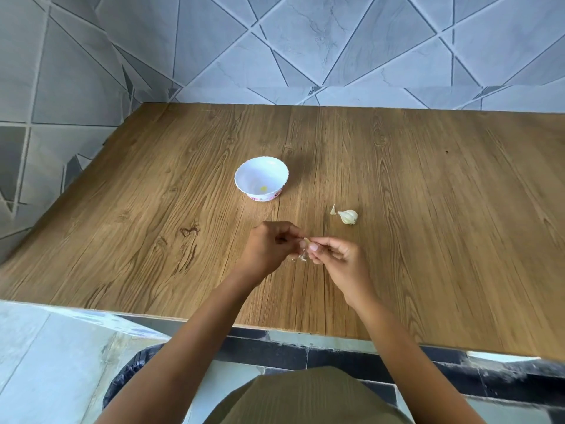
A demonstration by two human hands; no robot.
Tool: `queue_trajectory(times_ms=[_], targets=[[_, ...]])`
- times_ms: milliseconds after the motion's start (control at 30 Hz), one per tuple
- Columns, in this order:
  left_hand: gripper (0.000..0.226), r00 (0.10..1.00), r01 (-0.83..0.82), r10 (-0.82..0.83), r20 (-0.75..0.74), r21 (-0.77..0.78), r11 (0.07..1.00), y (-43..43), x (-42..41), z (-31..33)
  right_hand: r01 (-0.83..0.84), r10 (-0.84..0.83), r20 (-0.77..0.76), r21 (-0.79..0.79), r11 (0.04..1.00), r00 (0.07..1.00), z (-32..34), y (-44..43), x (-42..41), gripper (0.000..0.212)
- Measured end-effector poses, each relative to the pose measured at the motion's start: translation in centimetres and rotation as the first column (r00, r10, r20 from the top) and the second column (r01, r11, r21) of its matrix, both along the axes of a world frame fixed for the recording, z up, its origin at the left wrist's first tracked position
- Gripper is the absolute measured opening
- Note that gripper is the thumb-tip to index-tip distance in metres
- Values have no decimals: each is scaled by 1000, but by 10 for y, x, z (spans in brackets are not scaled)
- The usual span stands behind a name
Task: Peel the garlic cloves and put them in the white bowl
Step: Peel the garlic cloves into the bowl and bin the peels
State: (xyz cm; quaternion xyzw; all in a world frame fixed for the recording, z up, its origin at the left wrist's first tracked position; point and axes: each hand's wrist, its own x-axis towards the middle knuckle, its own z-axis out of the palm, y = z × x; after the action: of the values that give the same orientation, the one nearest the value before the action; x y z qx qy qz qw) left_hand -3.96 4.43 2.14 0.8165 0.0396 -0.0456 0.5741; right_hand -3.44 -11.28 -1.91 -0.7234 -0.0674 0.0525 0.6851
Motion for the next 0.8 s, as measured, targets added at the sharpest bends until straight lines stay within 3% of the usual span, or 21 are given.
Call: queue_trajectory(times_ms=[200,267,333,467,567,633,800], targets=[[8,984,-100,53,-168,-284,954,2,-4,-1,-26,34,-123,67,997,992,7,0,-2,17],[6,975,-152,89,-205,-319,935,4,-4,-3,-9,7,-10,-113,994,1000,7,-1,-3,15],[7,973,-168,105,-204,-319,933,7,-4,-5,67,2,182,-375,925,983,4,-1,-5,6],[11,981,-169,140,-136,-235,957,6,-4,-5,271,-1,421,-582,767,907,4,3,-6,8],[18,985,-157,142,-100,-163,974,6,-4,-6,232,139,448,-675,701,883,2,6,-4,17],[22,987,-144,136,-86,-95,985,7,-4,-6,194,170,425,-686,701,889,1,7,-6,27],[17,993,-116,112,34,190,975,6,-5,-5,241,88,438,-639,731,895,6,5,-6,12]])
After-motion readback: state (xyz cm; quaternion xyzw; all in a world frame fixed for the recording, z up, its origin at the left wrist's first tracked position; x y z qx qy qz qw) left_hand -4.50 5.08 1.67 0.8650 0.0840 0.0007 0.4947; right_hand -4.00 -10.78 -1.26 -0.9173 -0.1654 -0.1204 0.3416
